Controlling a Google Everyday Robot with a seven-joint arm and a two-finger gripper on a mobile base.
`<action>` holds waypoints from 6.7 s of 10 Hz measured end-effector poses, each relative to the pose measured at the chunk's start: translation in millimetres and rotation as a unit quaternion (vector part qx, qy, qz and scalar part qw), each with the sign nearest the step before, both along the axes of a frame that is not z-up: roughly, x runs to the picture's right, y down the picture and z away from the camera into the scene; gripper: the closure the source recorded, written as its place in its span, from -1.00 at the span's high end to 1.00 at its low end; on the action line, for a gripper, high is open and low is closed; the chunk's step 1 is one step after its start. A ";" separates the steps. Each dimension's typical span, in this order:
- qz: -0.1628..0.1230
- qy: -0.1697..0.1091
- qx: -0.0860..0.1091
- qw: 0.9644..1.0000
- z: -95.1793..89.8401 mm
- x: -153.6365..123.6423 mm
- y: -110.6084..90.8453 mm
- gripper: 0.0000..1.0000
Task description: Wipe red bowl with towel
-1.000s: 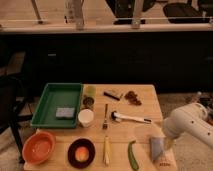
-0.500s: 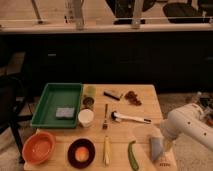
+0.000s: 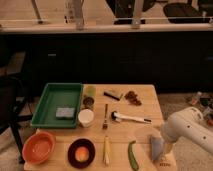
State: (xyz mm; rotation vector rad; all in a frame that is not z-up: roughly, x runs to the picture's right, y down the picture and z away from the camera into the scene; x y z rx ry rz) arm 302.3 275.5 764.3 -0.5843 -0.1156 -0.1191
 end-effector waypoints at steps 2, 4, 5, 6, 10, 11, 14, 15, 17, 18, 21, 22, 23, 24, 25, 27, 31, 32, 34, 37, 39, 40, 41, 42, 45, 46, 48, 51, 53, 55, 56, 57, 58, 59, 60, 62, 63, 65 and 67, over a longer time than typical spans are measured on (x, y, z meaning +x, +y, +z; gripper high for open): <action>0.006 -0.001 -0.001 1.000 5.0 4.1 8.2 0.60; 0.012 -0.003 -0.004 1.000 11.2 8.1 15.8 0.60; 0.014 -0.003 -0.007 1.000 14.7 8.9 19.8 0.60; 0.017 -0.004 -0.011 1.000 19.8 10.5 25.1 0.56; 0.021 -0.009 -0.019 1.000 24.8 13.7 31.4 -0.19; 0.020 -0.009 -0.019 1.000 24.5 13.7 30.8 -0.40; 0.019 -0.007 -0.020 1.000 19.8 17.2 30.0 -0.93; 0.018 -0.008 -0.019 1.000 19.9 16.5 29.2 -1.00; 0.012 -0.003 -0.021 1.000 17.8 16.5 30.2 -1.00; 0.007 0.002 -0.022 1.000 13.9 15.8 28.4 -1.00; 0.004 0.006 0.000 1.000 -12.2 10.0 8.0 -1.00; 0.001 0.005 0.007 1.000 -19.2 7.1 2.2 -1.00; -0.001 0.002 0.015 1.000 -25.3 2.8 -2.6 -1.00; -0.003 -0.006 0.022 1.000 -31.1 -5.0 -9.2 -1.00; -0.004 -0.008 0.022 1.000 -31.4 -6.1 -9.2 -1.00; -0.005 -0.008 0.022 1.000 -31.5 -5.6 -9.1 -1.00; -0.004 -0.008 0.022 1.000 -31.6 -5.5 -9.2 -1.00; -0.005 -0.011 0.023 1.000 -31.8 -6.0 -9.6 -1.00; -0.019 -0.032 0.027 0.999 -28.3 -22.6 -15.4 -1.00; -0.048 -0.074 0.033 0.996 -20.9 -81.2 -26.7 -1.00; -0.070 -0.103 0.041 0.991 -16.2 -119.5 -40.4 -1.00; -0.083 -0.118 0.047 0.988 -15.1 -137.2 -49.1 -1.00; -0.095 -0.131 0.052 0.986 -15.3 -146.9 -55.9 -1.00; -0.103 -0.140 0.056 0.983 -15.9 -153.5 -60.8 -1.00; -0.135 -0.176 0.069 0.972 -22.6 -182.1 -77.8 -1.00; -0.152 -0.195 0.074 0.966 -25.9 -200.6 -83.7 -1.00; -0.177 -0.221 0.075 0.956 -30.2 -225.4 -89.2 -1.00; -0.216 -0.260 0.064 0.939 -28.5 -274.9 -84.9 -1.00; -0.240 -0.282 0.053 0.927 -25.0 -312.1 -78.2 -1.00; -0.271 -0.306 0.039 0.912 -21.6 -352.7 -67.7 -1.00; -0.286 -0.316 0.034 0.904 -20.4 -370.9 -63.2 -1.00; -0.293 -0.318 0.033 0.901 -20.2 -378.9 -61.8 -1.00; -0.293 -0.318 0.033 0.901 -19.7 -378.9 -61.6 -1.00; -0.293 -0.317 0.033 0.901 -19.7 -377.8 -61.8 -1.00; -0.292 -0.317 0.033 0.902 -19.6 -377.4 -61.8 -1.00; -0.293 -0.318 0.033 0.901 -19.9 -378.9 -61.4 -1.00; -0.291 -0.315 0.036 0.903 -21.1 -376.2 -59.8 -1.00; -0.294 -0.305 0.050 0.904 -32.7 -364.3 -66.1 -1.00; -0.312 -0.304 0.067 0.898 -46.3 -372.2 -80.8 -1.00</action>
